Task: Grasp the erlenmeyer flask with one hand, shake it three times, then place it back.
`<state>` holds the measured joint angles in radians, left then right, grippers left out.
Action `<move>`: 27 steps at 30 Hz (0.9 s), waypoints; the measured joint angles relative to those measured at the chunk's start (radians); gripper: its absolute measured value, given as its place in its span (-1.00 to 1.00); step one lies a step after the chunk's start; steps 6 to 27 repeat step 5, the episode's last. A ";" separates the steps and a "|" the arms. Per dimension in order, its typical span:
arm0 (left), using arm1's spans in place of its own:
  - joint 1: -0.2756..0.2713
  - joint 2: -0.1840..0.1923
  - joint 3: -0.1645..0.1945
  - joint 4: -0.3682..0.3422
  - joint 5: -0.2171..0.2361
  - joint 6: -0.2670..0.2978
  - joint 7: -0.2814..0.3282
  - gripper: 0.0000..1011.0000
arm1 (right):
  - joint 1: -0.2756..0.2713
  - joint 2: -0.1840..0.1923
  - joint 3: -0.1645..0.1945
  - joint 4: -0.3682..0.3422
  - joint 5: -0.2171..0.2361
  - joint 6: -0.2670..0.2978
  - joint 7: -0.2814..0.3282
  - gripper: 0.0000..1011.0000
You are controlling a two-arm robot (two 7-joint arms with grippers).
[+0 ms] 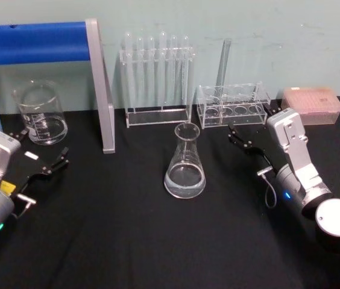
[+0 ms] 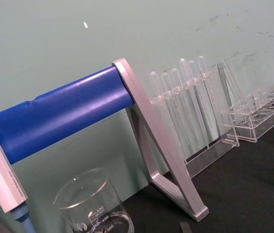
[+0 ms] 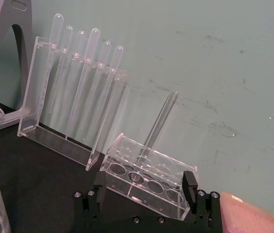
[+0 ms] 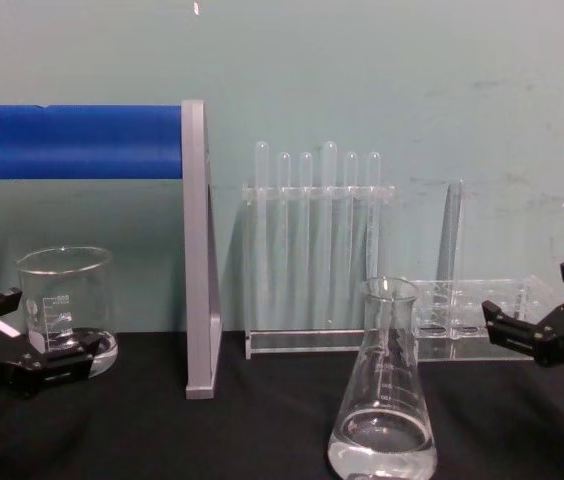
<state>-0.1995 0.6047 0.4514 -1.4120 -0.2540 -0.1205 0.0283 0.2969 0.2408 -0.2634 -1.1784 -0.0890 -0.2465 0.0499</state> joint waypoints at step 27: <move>0.000 0.000 0.000 0.000 0.000 0.000 0.000 0.98 | 0.000 0.000 0.000 0.000 0.000 0.000 0.000 0.98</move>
